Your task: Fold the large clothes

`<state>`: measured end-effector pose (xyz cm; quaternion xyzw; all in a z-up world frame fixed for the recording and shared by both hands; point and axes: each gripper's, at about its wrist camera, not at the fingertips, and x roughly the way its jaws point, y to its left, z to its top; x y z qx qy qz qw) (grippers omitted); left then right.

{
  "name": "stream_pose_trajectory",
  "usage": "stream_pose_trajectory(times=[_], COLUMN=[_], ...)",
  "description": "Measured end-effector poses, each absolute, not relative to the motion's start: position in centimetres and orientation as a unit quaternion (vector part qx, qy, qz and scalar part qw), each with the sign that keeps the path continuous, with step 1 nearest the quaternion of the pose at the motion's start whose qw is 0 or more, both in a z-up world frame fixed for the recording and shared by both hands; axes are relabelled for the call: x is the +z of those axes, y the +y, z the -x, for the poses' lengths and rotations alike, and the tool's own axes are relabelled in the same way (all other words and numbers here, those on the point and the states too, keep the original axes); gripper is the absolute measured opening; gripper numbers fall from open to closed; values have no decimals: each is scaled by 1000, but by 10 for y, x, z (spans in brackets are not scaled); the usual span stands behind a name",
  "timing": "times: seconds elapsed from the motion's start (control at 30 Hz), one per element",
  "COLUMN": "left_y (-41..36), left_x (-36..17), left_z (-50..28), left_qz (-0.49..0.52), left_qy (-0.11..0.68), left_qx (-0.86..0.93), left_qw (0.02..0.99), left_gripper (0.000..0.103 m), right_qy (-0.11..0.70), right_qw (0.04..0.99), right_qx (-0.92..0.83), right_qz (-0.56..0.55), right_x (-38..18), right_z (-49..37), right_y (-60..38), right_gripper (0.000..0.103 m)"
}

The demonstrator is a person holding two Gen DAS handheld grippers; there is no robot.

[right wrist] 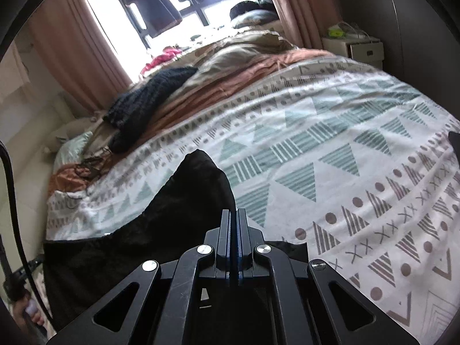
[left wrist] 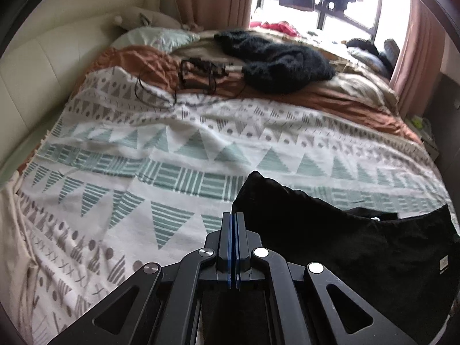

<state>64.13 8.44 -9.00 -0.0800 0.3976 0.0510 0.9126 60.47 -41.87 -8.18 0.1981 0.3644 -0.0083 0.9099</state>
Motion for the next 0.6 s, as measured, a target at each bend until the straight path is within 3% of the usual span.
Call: stream_pose_trajectory(times=[0.2,0.6], left_y=[87,83], left_x=[-139,-157], left_z=[-666,-692], left_qz=[81,62], left_qy=[447,462], left_qx=[65,86], left_qw=[888,881], left_gripper=[0,1], right_qy=[418,412], right_qw=[883,890], right_qx=[-24,-25], right_qz=[-212,-196], right_x=[-133,-133], right_z=[-626,-652], right_y=[-429,-425], right_gripper=[3,3])
